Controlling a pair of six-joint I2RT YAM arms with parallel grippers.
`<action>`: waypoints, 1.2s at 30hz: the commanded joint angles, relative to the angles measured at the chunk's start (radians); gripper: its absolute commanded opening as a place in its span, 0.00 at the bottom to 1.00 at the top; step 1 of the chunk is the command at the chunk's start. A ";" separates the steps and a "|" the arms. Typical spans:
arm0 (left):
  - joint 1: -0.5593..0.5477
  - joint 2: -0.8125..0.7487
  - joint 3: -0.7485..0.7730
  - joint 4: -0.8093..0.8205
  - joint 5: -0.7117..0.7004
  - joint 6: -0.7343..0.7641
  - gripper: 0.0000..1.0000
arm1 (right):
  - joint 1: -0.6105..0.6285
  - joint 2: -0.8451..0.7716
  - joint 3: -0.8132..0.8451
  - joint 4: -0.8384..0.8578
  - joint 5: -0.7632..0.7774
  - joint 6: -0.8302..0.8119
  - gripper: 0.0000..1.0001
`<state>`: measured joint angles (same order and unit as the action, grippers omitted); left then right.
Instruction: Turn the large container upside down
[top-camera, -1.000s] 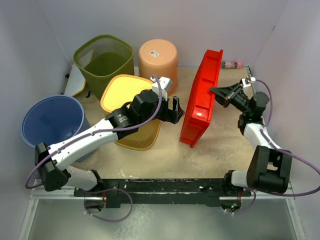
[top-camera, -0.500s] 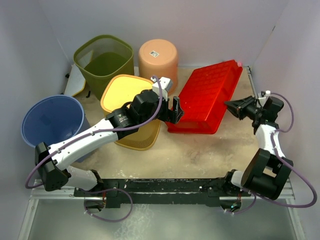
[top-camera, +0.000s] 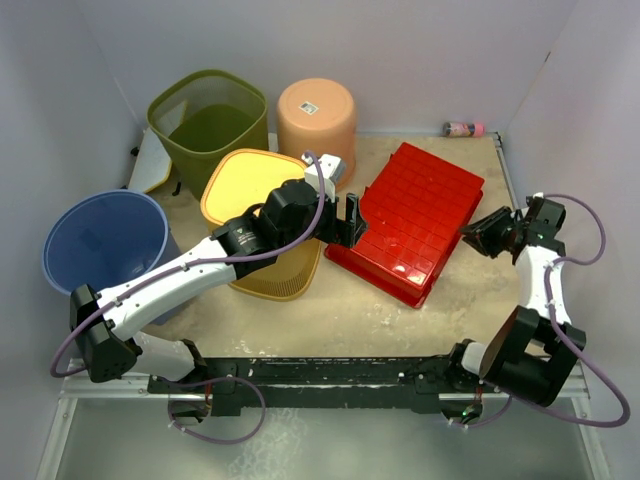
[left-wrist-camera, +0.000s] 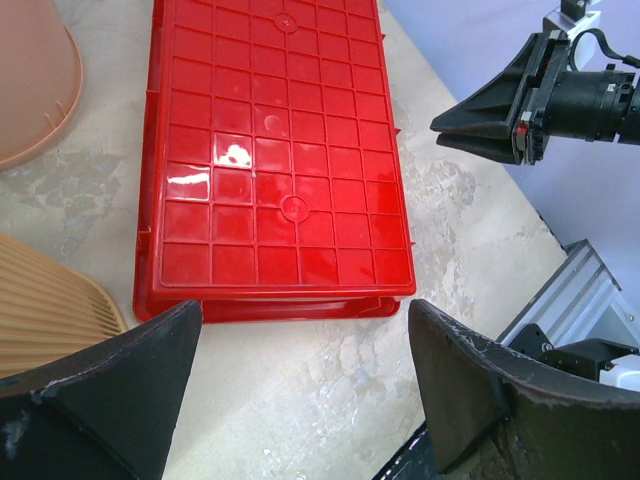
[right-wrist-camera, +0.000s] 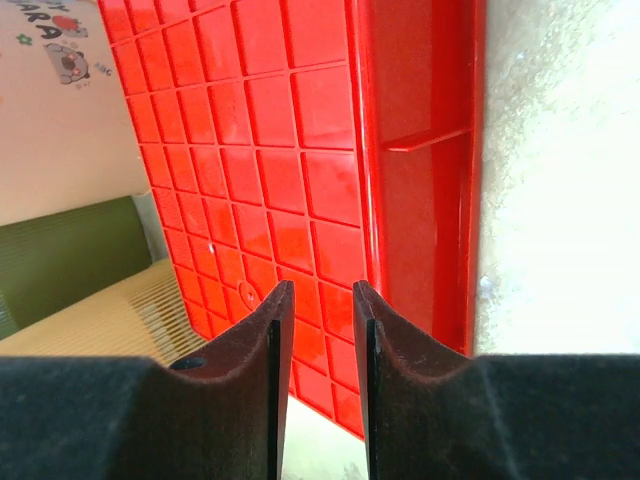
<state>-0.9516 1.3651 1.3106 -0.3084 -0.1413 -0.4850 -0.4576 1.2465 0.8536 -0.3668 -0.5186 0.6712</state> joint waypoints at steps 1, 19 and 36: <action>-0.004 0.002 0.010 0.034 0.009 0.023 0.81 | -0.004 -0.041 0.043 -0.065 0.087 -0.073 0.33; -0.003 0.460 0.312 -0.046 -0.227 -0.060 0.84 | 0.120 -0.132 0.114 -0.053 0.091 -0.121 0.51; 0.015 0.758 0.472 -0.093 -0.430 -0.132 0.88 | 0.128 -0.133 0.150 -0.153 0.156 -0.099 0.59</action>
<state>-0.9489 2.1304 1.7596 -0.4187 -0.5289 -0.5838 -0.3336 1.1290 0.9600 -0.5041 -0.3817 0.5724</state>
